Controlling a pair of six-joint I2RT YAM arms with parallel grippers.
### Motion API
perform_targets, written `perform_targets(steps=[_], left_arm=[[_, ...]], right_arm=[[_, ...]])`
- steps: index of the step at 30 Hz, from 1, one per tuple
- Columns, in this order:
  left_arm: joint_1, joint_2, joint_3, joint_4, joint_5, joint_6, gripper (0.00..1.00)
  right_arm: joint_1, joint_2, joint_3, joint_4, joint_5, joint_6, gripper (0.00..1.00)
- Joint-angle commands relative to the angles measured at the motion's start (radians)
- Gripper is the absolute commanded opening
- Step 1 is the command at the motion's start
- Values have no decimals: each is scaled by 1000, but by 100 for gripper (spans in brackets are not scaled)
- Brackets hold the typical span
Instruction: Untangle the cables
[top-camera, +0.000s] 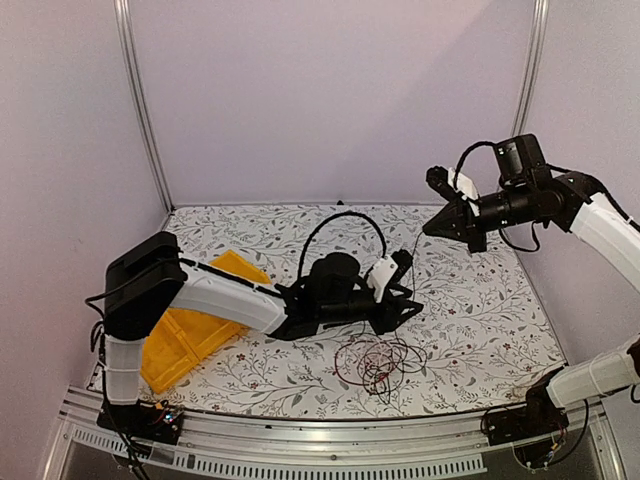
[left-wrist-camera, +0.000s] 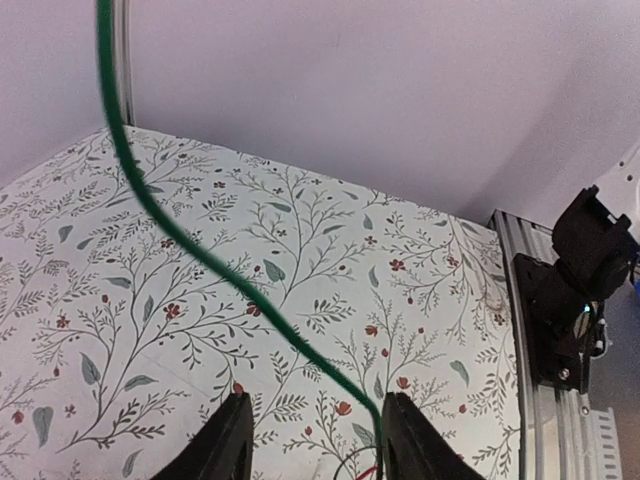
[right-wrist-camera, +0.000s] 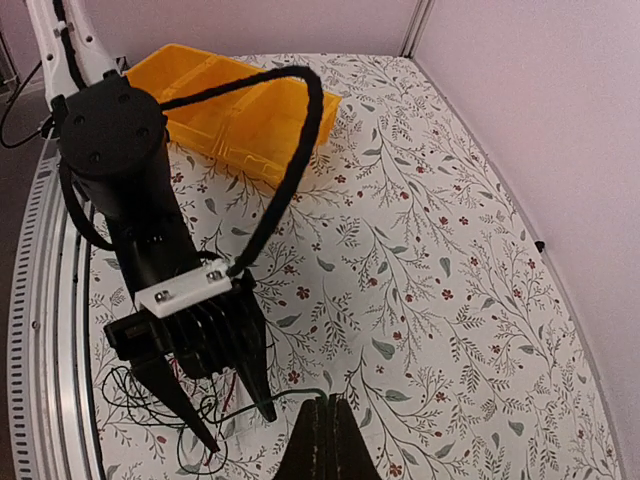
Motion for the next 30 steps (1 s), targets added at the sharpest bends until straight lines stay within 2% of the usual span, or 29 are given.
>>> perform_targets(steps=[1,5,9,17,27,30], left_arm=[[19,88,53,68,49,-74,40],[44,143,56,120,85,-119,27],[60,185,47,168,110,-162,18],[74,282,46,225,140,-214,12],[93,338,-3,324,164,-271,16],[98,327,-28,363,167,-281,17]], right_arm=[[-3,-23,148,-27,-31,9,0],[-20,-3,316,-27,-19,41,0],[-56,23,540,0,33,59,0],[-144,64,883,99,48,173,0],[-196,93,878,190,213,255,0],[-214,89,817,227,282,272,0]])
